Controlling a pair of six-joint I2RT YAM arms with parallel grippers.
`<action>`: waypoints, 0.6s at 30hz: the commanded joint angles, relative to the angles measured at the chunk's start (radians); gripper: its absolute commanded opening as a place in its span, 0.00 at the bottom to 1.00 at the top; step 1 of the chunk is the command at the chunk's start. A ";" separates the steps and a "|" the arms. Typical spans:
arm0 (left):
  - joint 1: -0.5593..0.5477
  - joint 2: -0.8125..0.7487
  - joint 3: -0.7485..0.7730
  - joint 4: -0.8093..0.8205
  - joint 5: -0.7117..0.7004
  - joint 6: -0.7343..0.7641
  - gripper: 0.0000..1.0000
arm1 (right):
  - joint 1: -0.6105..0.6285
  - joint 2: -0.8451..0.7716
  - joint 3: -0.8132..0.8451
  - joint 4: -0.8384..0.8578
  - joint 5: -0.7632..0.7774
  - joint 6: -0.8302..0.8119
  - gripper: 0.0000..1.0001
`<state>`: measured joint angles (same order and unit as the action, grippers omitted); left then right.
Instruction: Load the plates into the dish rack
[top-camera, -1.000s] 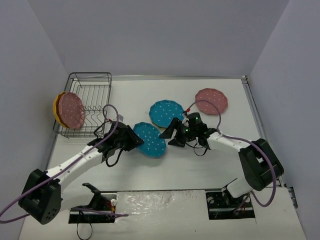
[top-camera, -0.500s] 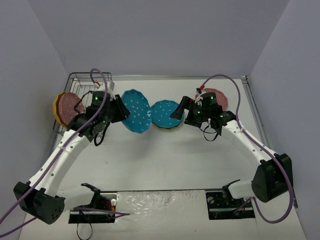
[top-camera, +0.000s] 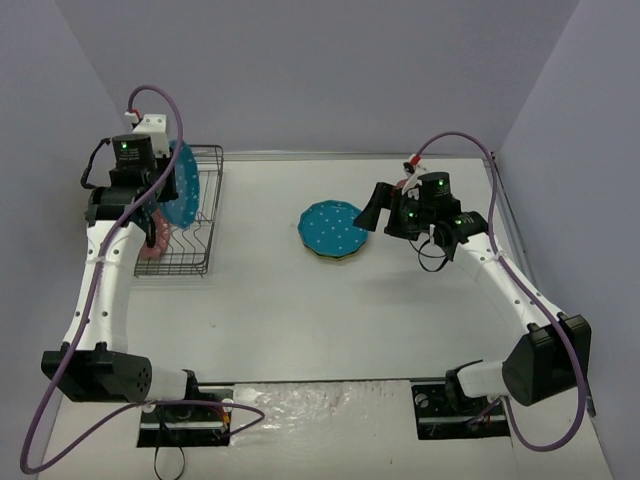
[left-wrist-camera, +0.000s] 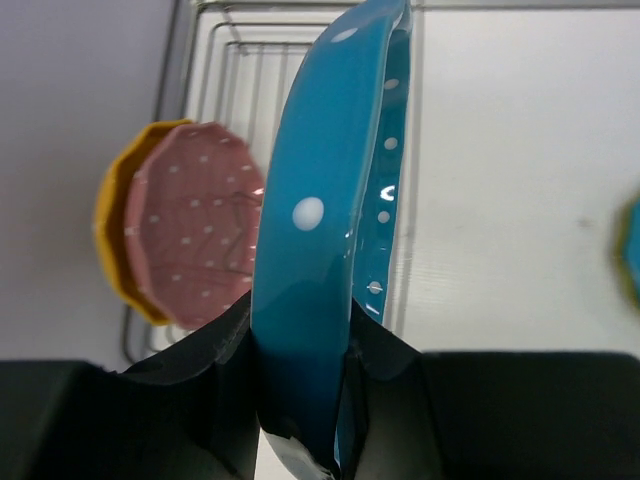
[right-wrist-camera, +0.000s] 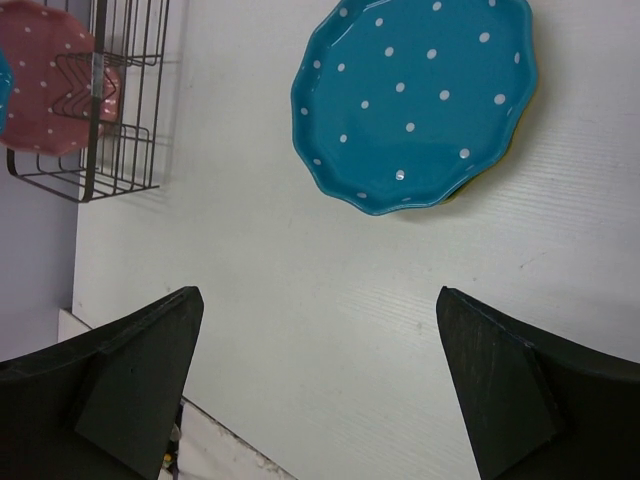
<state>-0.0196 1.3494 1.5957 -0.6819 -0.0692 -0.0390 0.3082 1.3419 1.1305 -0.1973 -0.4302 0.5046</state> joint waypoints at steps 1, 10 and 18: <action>0.101 -0.015 0.093 0.097 -0.083 0.221 0.00 | -0.013 0.026 0.025 0.015 -0.047 -0.058 1.00; 0.173 0.027 0.045 0.154 -0.105 0.324 0.00 | -0.037 0.045 -0.002 0.014 -0.083 -0.088 1.00; 0.204 0.103 0.026 0.227 -0.062 0.313 0.00 | -0.049 0.018 -0.043 0.013 -0.082 -0.101 1.00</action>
<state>0.1578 1.4524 1.5836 -0.6563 -0.1357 0.2469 0.2694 1.3914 1.1012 -0.2064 -0.4892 0.4247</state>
